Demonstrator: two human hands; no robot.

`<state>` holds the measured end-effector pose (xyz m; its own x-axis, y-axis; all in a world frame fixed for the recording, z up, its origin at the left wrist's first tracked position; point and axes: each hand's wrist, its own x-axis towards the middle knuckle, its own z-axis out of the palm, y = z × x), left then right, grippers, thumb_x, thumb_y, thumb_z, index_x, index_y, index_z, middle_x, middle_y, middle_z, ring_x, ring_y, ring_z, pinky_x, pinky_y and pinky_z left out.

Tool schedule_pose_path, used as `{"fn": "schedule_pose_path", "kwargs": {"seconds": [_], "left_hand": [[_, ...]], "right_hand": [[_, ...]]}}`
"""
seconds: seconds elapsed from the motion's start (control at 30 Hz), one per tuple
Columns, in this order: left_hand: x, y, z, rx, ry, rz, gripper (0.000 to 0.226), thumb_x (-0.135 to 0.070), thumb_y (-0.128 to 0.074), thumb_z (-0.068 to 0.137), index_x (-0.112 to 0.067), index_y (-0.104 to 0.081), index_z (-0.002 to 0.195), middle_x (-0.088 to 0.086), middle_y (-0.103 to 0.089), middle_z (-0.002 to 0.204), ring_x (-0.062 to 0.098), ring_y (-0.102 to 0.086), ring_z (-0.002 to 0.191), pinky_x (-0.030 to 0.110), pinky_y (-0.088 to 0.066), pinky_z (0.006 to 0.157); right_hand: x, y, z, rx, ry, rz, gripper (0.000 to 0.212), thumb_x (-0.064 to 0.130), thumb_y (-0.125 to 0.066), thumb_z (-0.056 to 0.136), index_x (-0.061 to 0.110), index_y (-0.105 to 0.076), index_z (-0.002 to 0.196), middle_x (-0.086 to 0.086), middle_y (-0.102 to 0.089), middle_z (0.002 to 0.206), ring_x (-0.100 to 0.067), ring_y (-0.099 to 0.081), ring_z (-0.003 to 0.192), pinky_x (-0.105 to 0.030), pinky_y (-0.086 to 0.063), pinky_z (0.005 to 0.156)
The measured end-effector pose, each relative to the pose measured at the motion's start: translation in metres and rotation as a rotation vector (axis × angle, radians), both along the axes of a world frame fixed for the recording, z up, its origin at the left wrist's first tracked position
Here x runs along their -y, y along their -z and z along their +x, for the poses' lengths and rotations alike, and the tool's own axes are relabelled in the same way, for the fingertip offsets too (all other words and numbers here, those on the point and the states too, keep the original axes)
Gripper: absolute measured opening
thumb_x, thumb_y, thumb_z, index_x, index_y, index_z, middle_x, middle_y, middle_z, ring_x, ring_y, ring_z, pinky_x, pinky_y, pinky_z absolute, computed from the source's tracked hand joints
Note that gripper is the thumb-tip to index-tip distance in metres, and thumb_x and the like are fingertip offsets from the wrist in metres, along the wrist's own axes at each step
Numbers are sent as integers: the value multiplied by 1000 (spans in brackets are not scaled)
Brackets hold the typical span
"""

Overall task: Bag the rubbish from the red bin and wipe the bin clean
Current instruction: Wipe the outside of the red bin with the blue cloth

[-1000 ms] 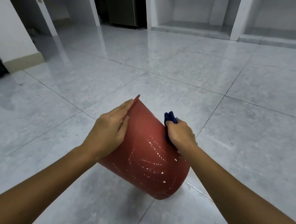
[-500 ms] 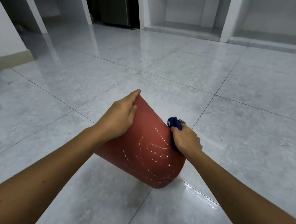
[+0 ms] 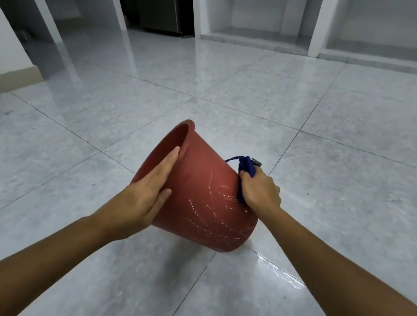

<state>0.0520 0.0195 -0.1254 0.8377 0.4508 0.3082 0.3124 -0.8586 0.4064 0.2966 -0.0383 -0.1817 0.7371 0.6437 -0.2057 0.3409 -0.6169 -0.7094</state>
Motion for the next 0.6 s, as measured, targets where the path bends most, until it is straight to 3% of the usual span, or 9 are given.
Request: {"fn": "schedule_pose_path", "kwargs": {"seconds": [0.1, 0.3, 0.4, 0.5, 0.6], "left_hand": [[2, 2, 6, 66, -99, -33, 61, -33, -27, 97, -41, 6, 147, -38, 1, 149, -30, -7, 127, -7, -10, 100], [-16, 3, 34, 204, -234, -50, 54, -13, -33, 101, -22, -14, 150, -28, -13, 145, -34, -11, 122, -8, -13, 97], [-22, 1, 33, 212, -272, -91, 54, -13, -33, 101, -22, -13, 151, -20, -17, 150, -27, -16, 118, -12, -14, 91], [-26, 0, 30, 225, -311, -142, 55, -13, -32, 102, -25, -11, 151, -10, -21, 156, -17, -20, 121, -13, -13, 92], [-24, -6, 42, 197, -274, -171, 56, -16, -31, 102, -27, -9, 151, -11, -17, 157, -13, -18, 126, -10, -12, 95]], "right_hand": [[-16, -19, -16, 21, -48, 41, 45, 49, -36, 92, 34, -49, 133, -12, -55, 129, -41, -44, 122, -48, -39, 101], [-42, -48, -51, 121, -343, 328, 50, 53, -39, 90, 47, -40, 139, -8, -55, 130, -37, -45, 119, -47, -42, 99], [-26, -21, -31, 178, -207, 219, 49, 49, -41, 93, 42, -42, 141, -13, -56, 129, -39, -47, 118, -45, -43, 99], [-15, -1, -2, 52, -12, 45, 44, 45, -42, 94, 38, -49, 137, -13, -57, 130, -42, -48, 121, -46, -42, 102], [-20, -8, -8, 53, -43, 99, 41, 44, -41, 92, 41, -51, 132, -11, -57, 128, -41, -47, 120, -48, -42, 102]]}}
